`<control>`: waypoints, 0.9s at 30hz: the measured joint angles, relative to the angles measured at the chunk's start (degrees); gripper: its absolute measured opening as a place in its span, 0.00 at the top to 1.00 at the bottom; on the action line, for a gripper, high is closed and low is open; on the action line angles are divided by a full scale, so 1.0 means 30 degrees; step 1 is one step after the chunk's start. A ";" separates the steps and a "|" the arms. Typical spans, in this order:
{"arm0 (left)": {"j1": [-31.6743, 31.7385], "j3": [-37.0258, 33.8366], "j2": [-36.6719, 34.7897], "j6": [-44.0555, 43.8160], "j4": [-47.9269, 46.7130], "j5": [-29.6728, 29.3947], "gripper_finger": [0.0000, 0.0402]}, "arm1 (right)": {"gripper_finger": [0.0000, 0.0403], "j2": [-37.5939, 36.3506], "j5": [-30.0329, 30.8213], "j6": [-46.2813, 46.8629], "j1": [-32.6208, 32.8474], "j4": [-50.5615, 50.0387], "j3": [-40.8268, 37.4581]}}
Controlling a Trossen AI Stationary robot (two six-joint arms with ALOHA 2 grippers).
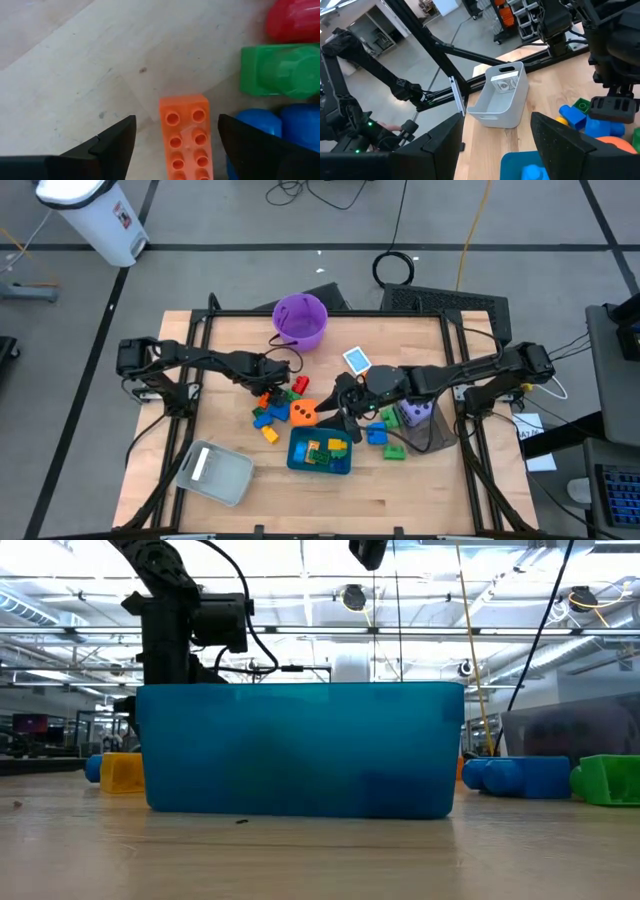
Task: Pick & Place Toys
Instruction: Put the orange game piece into the blue bin
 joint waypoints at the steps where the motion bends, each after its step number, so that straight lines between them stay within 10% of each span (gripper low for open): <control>1: 0.0000 0.0000 0.0000 0.0032 0.0013 0.0016 0.31 | 0.44 0.0000 0.0010 0.0000 0.0000 0.0007 0.0000; 27: 0.0139 0.0088 0.1613 -0.0112 0.0178 0.1017 0.39 | 0.44 0.0007 0.0502 0.0153 0.0544 0.0048 0.0000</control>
